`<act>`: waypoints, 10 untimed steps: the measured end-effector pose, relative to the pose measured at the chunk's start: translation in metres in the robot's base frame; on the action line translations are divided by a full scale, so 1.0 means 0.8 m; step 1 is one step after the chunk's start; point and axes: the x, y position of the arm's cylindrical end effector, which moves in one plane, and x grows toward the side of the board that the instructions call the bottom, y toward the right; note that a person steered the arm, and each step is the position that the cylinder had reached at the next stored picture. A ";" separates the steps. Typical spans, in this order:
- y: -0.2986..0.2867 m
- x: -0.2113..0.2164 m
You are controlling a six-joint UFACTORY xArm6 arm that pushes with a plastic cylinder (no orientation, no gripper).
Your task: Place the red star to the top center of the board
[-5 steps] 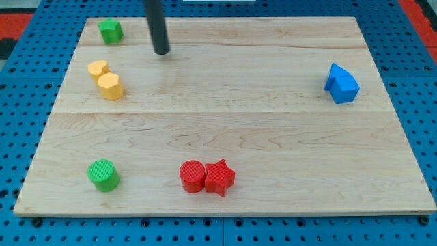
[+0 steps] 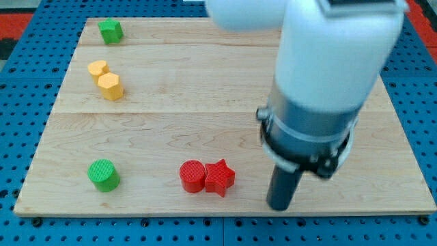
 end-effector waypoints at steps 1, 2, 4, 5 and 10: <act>-0.060 -0.025; -0.078 -0.039; -0.089 -0.011; -0.096 -0.052; -0.146 -0.072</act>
